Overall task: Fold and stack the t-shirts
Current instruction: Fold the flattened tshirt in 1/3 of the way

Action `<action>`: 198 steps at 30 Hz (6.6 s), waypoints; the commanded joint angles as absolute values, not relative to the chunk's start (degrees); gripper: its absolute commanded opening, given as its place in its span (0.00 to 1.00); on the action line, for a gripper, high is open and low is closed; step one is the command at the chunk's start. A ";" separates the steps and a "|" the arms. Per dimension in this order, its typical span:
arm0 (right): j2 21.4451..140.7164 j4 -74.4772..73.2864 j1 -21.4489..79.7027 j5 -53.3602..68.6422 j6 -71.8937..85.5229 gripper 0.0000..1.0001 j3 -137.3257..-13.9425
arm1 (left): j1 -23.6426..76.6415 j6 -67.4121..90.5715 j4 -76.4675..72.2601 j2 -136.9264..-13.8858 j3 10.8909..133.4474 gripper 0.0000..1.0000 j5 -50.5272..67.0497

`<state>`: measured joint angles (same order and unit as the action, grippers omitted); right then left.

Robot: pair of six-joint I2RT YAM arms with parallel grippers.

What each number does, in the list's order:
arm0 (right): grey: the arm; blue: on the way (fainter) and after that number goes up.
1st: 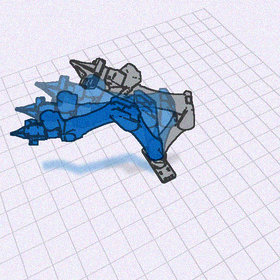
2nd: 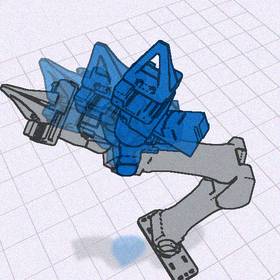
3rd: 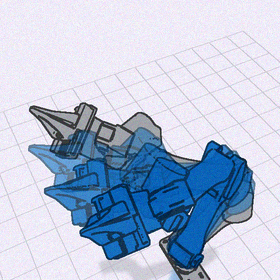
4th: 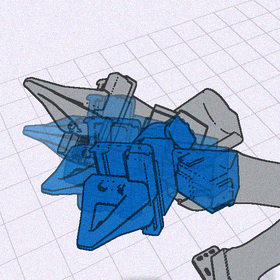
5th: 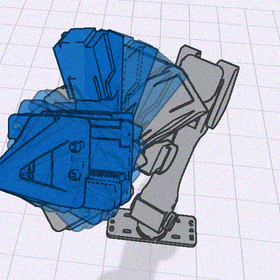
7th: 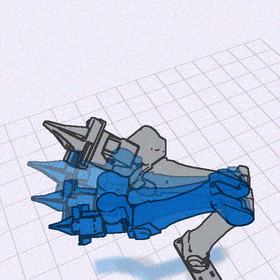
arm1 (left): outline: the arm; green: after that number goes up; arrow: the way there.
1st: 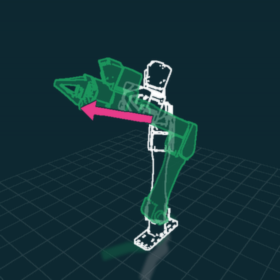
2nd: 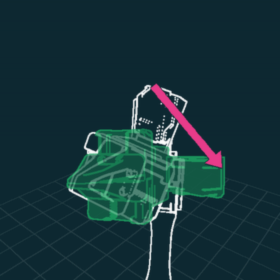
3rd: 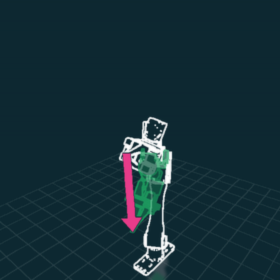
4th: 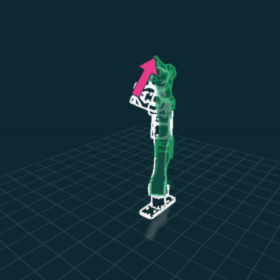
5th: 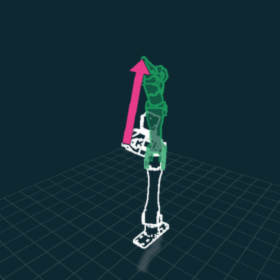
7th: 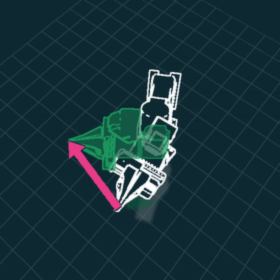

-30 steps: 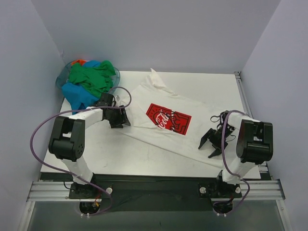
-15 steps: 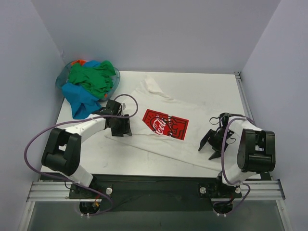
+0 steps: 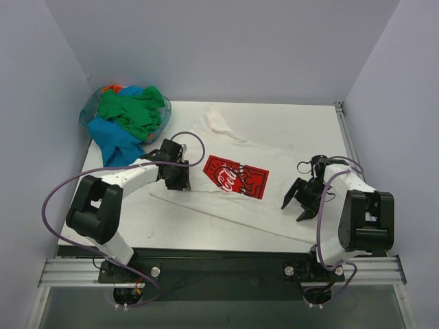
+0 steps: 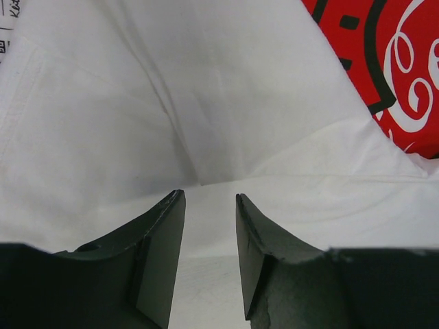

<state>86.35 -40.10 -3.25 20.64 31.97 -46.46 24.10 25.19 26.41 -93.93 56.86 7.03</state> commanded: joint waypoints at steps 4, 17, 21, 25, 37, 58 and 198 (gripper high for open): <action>83.24 -43.16 -2.46 19.86 33.13 0.65 -46.50 | 24.87 24.70 23.03 -95.71 59.24 0.44 6.68; 82.18 -43.07 -1.06 19.25 34.37 0.65 -45.35 | 25.05 23.73 22.15 -99.58 61.17 0.37 7.21; 82.18 -42.98 -0.70 19.25 34.80 0.65 -45.61 | 25.05 23.29 22.76 -100.19 62.49 0.24 7.12; 82.27 -42.98 -0.35 19.16 35.07 0.65 -45.53 | 25.40 22.94 22.85 -100.89 63.45 0.09 7.56; 83.05 -42.98 0.97 18.90 35.68 0.65 -46.58 | 26.10 22.50 22.94 -102.30 67.94 0.00 9.75; 87.18 -43.07 1.05 18.46 35.07 0.65 -51.32 | 27.60 20.57 20.30 -110.39 79.01 0.00 14.76; 106.44 -45.35 0.09 10.11 25.22 0.65 -60.21 | 26.80 33.22 22.23 -89.04 44.65 0.61 3.25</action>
<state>107.79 -45.89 0.67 13.26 25.80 -62.46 25.91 32.36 15.31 -89.49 46.59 5.78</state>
